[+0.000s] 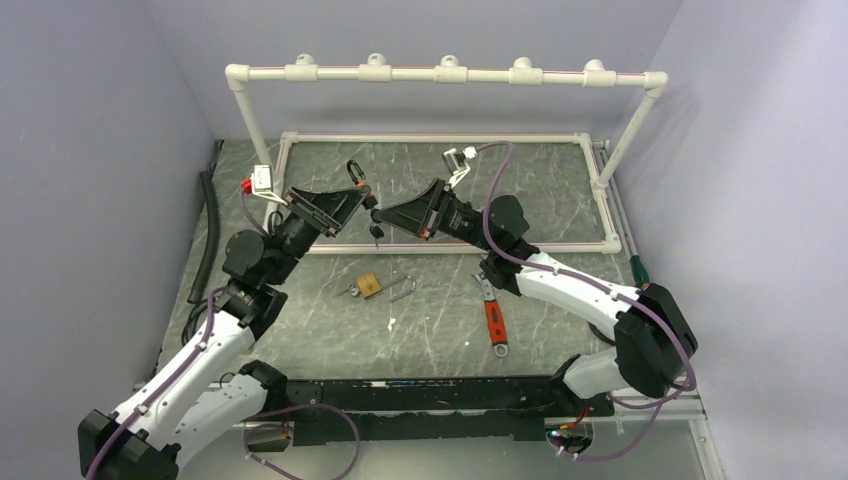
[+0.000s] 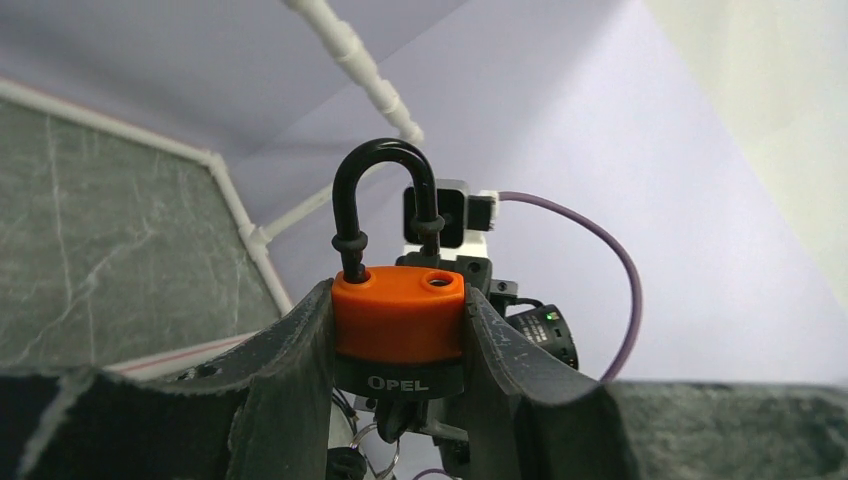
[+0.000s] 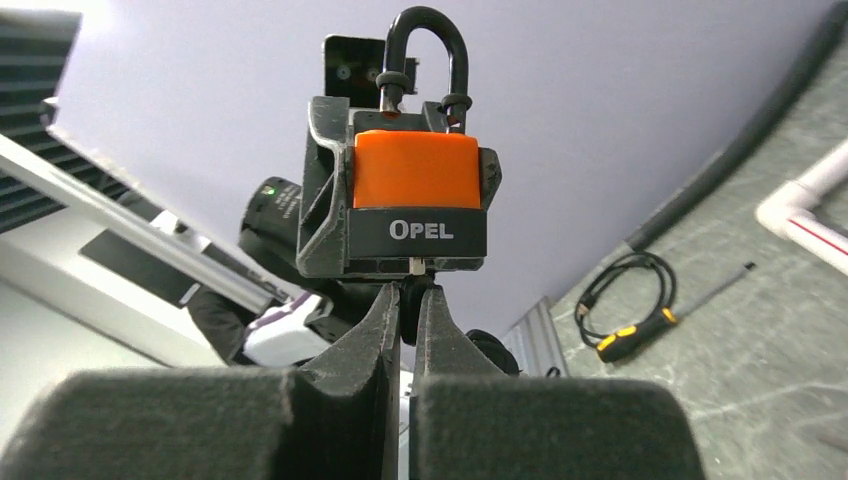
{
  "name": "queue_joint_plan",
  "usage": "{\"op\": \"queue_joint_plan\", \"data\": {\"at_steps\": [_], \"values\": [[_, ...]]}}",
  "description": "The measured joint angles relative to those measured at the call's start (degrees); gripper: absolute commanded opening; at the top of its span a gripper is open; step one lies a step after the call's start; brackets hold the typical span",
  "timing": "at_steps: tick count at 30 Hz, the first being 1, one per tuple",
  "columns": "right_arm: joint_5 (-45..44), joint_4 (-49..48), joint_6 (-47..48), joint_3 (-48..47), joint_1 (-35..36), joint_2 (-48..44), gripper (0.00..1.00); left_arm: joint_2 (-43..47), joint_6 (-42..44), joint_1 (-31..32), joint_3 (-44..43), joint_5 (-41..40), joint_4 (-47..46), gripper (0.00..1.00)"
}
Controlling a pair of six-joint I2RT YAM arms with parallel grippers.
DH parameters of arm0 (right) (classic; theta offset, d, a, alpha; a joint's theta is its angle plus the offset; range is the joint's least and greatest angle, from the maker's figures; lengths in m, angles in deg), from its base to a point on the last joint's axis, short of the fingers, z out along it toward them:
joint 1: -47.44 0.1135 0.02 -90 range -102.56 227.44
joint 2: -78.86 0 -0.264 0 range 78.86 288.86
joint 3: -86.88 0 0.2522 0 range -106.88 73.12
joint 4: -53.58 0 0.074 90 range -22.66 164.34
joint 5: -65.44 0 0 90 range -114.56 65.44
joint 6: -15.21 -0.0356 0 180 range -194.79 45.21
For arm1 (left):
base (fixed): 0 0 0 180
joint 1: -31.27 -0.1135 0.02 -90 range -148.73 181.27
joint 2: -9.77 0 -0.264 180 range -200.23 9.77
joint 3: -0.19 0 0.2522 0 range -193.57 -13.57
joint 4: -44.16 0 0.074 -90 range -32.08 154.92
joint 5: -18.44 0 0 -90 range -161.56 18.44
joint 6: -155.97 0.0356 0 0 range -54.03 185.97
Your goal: Unlock with the key
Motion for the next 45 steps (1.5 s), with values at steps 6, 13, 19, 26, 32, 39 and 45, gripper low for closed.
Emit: {"op": "queue_joint_plan", "data": {"at_steps": [6, 13, 19, 26, 32, 39, 45], "values": [[3.63, -9.6, -4.96, 0.0, -0.35, 2.49, 0.0, 0.5, 3.21, 0.0, 0.81, 2.62, -6.91, 0.0], [7.54, -20.59, -10.99, -0.94, -0.35, 6.56, 0.0, 1.62, 6.45, 0.0, 1.33, 5.51, -11.72, 0.0], [9.6, -25.94, -14.29, -1.57, -0.37, 9.18, 0.0, 3.26, 9.33, 0.0, 1.09, 6.23, -9.94, 0.0], [10.54, -22.21, -11.78, -1.57, -0.15, 7.69, 0.38, 6.19, 12.66, 0.48, -0.31, 5.92, -2.91, 0.0], [7.98, -12.0, -6.95, -1.4, -0.48, 3.08, 0.61, 8.44, 14.21, 1.92, -2.89, 6.47, 3.58, 0.0], [1.51, -1.31, 1.64, -0.04, -1.16, -4.61, 0.65, 8.96, 14.84, 3.1, -2.91, 7.32, 12.59, 0.0], [-2.21, 10.21, 11.1, 1.01, -1.01, -10.12, 0.68, 7.69, 14.99, 3.1, -2.91, 5.38, 17.92, 0.0]]}}
